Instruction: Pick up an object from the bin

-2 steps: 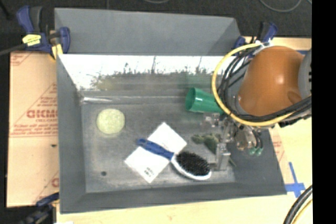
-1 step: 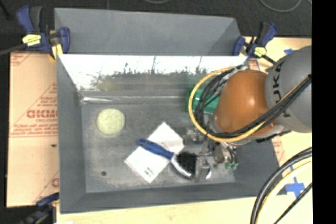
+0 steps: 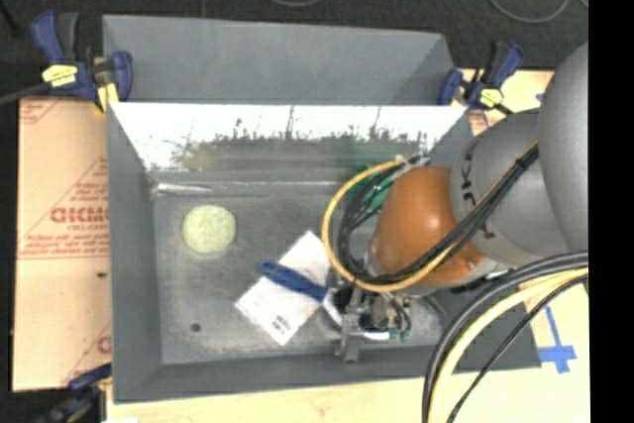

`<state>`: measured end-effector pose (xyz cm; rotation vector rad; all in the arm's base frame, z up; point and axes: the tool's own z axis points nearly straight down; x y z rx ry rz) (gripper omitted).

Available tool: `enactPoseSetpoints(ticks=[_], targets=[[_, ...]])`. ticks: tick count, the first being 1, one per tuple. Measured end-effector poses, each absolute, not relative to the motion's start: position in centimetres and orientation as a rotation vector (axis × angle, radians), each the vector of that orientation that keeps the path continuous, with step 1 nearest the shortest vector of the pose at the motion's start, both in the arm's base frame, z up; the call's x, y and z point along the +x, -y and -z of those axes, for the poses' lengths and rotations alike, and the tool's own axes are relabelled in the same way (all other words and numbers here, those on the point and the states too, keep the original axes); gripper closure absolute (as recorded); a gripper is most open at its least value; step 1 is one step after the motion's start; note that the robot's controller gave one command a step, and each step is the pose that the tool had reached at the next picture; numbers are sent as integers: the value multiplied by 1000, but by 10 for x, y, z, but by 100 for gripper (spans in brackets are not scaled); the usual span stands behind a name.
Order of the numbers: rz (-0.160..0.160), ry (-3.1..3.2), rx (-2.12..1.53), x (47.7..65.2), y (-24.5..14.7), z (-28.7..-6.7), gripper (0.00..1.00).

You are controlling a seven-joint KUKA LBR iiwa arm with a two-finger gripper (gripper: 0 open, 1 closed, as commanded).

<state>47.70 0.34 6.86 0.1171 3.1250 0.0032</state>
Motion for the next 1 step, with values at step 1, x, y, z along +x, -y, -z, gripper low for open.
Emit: enactPoseSetpoints(ticks=[1], targets=[[-6,-3128,265,507,69,-71,0]])
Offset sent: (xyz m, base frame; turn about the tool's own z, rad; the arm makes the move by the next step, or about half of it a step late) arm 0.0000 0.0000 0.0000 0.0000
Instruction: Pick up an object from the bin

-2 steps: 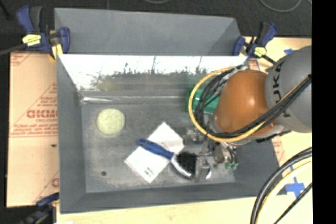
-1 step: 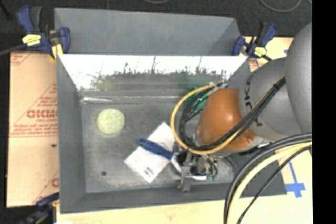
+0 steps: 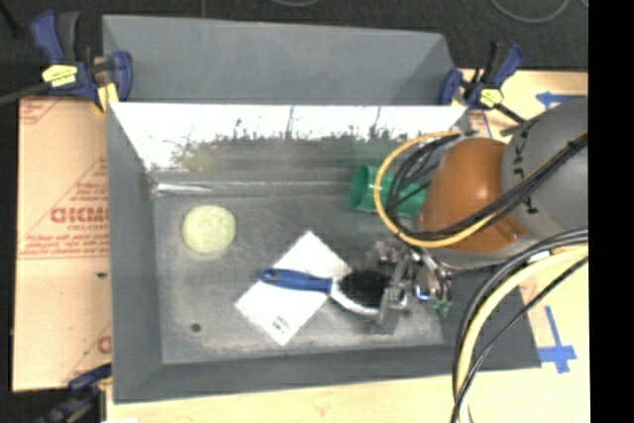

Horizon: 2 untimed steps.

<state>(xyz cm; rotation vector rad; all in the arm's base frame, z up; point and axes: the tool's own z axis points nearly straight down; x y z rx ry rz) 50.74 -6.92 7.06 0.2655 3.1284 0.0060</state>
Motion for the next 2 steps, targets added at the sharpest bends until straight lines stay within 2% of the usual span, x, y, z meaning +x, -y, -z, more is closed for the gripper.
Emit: enactPoseSetpoints(ticks=[1,2], targets=[[3,-3124,158,487,20,-69,0],[-4,-3124,270,508,72,-71,100]])
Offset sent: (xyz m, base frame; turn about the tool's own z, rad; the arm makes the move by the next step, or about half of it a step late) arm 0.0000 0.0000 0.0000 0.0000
